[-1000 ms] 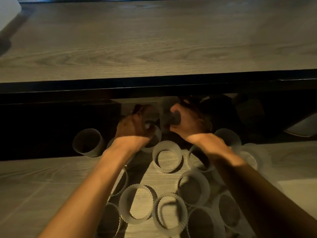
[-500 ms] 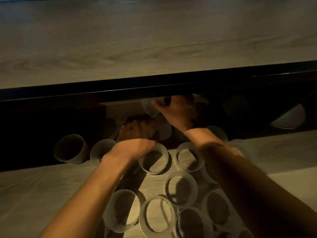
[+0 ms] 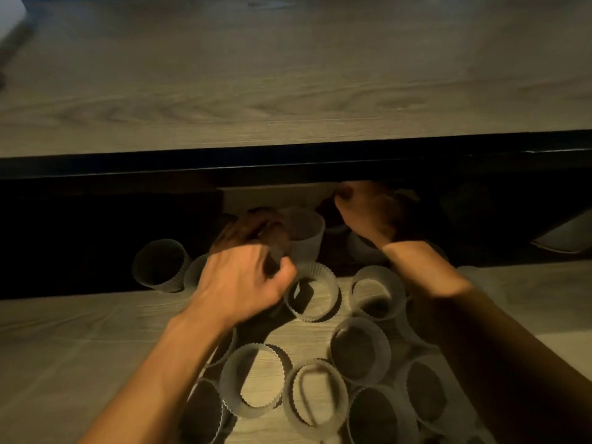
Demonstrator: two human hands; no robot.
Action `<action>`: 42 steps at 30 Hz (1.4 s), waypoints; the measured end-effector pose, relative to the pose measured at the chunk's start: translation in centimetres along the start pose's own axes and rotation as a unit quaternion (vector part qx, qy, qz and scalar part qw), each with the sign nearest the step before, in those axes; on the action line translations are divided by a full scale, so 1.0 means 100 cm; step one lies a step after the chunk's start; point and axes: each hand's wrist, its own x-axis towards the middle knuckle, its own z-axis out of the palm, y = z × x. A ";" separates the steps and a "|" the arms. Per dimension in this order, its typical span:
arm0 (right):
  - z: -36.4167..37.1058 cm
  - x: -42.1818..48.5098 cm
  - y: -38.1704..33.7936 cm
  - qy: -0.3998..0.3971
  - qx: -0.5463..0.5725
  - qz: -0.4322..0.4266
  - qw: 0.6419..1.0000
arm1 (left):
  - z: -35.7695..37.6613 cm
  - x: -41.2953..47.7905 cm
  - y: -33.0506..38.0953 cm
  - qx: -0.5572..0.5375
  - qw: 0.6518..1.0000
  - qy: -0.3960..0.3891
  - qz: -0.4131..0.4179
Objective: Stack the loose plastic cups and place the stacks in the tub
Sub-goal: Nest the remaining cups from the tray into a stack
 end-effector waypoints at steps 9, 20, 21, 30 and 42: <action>0.013 -0.019 0.004 -0.163 -0.126 -0.082 0.975 | 0.006 -0.038 -0.035 -0.005 0.985 0.113 0.128; 0.015 -0.032 0.008 -0.157 -0.051 -0.131 0.978 | 0.003 -0.065 -0.047 -0.036 0.976 0.072 0.205; 0.015 -0.033 0.008 -0.154 -0.051 -0.134 0.978 | 0.002 -0.068 -0.048 -0.037 0.975 0.074 0.205; 0.016 -0.055 0.004 -0.011 0.007 -0.193 0.981 | 0.004 -0.086 -0.062 0.001 0.977 0.082 0.194; 0.012 -0.073 -0.001 -0.149 -0.041 -0.176 0.972 | 0.014 -0.080 -0.056 -0.005 0.976 0.017 0.216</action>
